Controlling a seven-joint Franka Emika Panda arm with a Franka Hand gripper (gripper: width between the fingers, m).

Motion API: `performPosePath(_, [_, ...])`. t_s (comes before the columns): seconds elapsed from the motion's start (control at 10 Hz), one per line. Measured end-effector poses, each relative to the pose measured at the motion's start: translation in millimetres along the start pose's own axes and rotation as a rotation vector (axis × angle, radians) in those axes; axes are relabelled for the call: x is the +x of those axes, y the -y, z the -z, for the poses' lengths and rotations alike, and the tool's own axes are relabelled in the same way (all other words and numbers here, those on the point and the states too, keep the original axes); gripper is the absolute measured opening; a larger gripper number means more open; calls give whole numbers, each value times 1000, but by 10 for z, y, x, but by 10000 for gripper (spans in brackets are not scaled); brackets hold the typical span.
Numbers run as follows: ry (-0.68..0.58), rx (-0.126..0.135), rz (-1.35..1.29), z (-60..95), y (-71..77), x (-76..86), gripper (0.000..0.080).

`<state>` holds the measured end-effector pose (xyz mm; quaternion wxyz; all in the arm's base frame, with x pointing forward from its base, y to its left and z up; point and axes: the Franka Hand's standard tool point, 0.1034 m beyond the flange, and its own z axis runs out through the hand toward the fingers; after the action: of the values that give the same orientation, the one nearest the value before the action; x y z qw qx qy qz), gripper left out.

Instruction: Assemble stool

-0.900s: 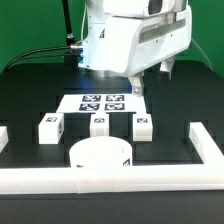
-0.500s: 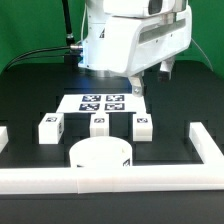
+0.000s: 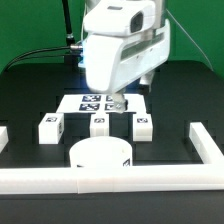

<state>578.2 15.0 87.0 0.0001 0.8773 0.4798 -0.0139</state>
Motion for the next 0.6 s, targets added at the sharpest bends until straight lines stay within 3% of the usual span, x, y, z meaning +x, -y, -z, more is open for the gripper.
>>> performPosePath(0.2, [-1, 1, 8, -80, -87, -54, 650])
performPosePath(0.6, [1, 5, 9, -108, -76, -53, 650])
